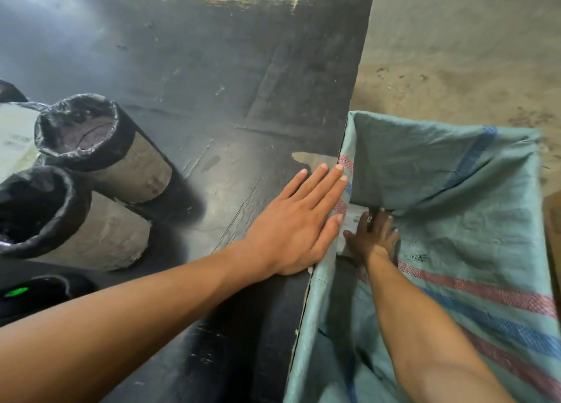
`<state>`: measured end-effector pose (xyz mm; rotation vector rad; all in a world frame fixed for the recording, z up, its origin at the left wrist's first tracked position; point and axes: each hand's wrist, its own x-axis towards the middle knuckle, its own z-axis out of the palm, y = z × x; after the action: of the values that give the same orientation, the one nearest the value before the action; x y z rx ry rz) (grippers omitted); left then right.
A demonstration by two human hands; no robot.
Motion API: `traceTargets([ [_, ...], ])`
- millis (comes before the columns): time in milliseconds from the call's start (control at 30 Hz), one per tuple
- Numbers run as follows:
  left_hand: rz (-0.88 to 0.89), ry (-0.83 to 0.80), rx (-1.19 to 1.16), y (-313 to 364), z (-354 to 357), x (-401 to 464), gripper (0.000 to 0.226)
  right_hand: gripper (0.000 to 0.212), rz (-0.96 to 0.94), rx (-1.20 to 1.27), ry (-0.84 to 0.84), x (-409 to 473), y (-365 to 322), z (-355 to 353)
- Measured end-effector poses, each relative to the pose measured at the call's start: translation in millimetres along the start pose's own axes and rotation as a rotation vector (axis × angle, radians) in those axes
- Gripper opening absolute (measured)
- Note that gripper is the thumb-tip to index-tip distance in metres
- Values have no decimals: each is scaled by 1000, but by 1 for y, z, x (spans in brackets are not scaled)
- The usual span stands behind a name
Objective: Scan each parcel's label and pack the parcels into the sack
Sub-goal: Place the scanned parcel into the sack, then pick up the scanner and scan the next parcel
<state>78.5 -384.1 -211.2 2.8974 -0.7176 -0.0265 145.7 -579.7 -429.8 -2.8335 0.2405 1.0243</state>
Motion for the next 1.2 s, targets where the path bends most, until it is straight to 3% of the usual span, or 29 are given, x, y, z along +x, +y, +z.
traceTargets([
  [100,-3,-10,-24,-1,0,0,62,89,11,-80,-64,-6,4,1],
  [300,-4,-44,-40,-4,0,0,62,87,17,-15,-208,-49,6,-3],
  [533,-16,-29,-79,-4,1,0,62,83,26,9,-228,-119,16,-29],
  [733,-39,74,-270,3,-8,-6,58,82,-11,166,-97,-176,24,-49],
  [867,-38,183,-377,8,-22,-19,37,80,-61,241,53,-219,28,-67],
  [1033,-96,27,-343,15,-57,-33,45,68,-45,276,293,-273,22,-93],
  [1200,37,127,-312,0,-132,-53,49,61,-41,303,472,-322,-15,-136],
])
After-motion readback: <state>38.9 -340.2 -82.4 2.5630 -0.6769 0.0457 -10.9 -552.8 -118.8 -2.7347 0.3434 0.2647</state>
